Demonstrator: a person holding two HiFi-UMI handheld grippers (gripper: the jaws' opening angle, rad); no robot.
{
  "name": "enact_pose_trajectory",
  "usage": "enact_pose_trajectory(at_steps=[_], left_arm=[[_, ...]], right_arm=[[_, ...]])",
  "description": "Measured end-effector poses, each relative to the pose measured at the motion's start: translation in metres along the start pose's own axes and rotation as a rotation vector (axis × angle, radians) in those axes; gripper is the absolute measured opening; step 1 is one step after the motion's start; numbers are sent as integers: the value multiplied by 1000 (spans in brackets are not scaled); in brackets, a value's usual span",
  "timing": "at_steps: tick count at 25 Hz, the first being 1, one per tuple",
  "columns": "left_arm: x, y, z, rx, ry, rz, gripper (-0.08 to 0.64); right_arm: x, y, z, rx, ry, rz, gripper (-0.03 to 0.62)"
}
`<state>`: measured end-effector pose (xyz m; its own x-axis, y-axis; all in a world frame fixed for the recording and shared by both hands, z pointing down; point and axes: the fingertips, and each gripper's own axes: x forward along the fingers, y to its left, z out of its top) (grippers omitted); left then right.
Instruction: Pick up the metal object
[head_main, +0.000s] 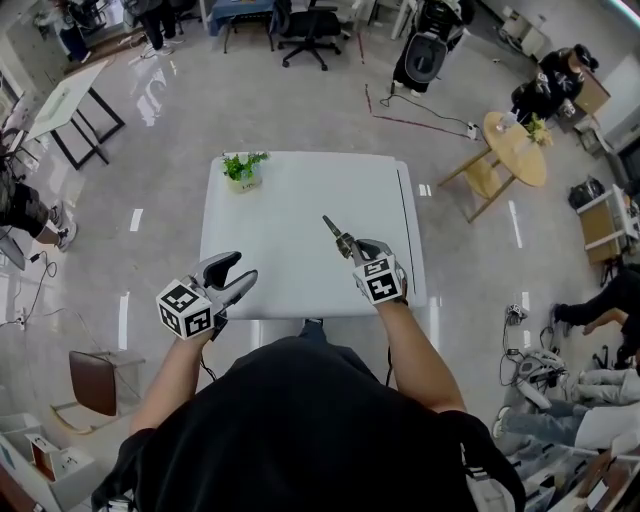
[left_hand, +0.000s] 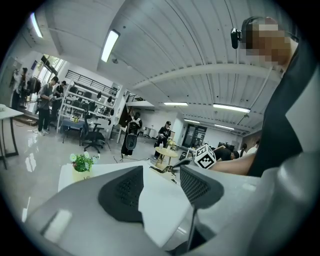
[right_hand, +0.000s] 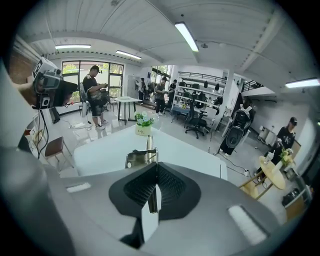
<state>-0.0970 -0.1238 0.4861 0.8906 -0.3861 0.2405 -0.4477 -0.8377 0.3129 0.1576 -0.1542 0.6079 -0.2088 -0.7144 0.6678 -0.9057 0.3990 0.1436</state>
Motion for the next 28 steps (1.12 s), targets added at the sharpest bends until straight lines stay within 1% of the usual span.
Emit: enact_pose_trajectory(at_steps=[6,12,23,28], left_arm=[[-7,-9,4,10,-11,-7,222],[-12,-13,10,26,-19,-18,222],[-20,-24,9,46,-21,-34,222],[-23,-32,9,51,-18,-39,222]], right_arm=[[-14,-1,3,13,-26,-13,28],[-29,3,16,10,-66,-19,28],[-59,5,26,17,-123,-36,29],[-74,6,26,7,-134,-38,29]])
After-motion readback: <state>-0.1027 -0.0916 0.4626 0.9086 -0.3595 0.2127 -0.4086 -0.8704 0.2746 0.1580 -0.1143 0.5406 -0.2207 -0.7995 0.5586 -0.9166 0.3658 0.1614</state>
